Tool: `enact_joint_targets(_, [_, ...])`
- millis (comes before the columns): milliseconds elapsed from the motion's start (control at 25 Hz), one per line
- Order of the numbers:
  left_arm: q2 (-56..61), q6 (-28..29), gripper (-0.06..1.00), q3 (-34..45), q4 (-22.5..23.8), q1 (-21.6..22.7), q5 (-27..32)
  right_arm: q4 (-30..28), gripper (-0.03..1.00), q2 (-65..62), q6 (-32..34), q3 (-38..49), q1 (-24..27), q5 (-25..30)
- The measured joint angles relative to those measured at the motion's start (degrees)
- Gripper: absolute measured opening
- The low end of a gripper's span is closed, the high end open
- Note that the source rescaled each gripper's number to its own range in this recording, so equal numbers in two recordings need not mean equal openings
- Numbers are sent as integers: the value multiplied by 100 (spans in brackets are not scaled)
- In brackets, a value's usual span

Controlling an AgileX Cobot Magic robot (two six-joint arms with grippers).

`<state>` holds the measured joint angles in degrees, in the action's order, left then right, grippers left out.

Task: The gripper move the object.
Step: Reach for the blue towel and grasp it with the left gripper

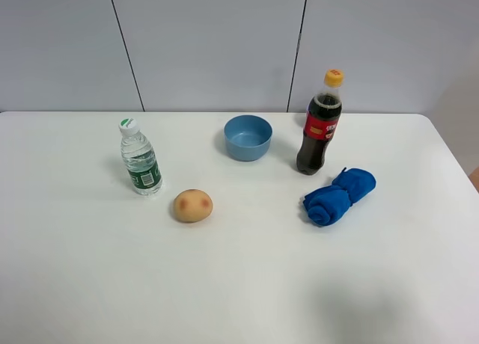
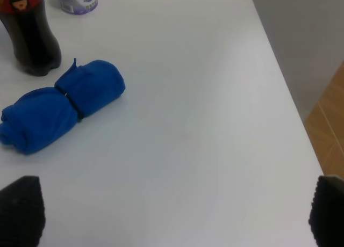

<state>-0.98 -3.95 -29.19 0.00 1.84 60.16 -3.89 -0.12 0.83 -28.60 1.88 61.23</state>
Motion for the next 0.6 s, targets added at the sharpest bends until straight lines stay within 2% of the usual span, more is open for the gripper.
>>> enact_joint_targets(200, [-1061,-286,100,-503,-224,0,-442,0,100,0,0,0,0,0])
enact_joint_targets(400, [-2963,-790,100,-1329,-843,0,-1194,0,100,0,0,0,0,0])
enact_joint_targets(600, [-4816,-1432,100,-2191,-1251,-19,-1635,0,100,0,0,0,0,0])
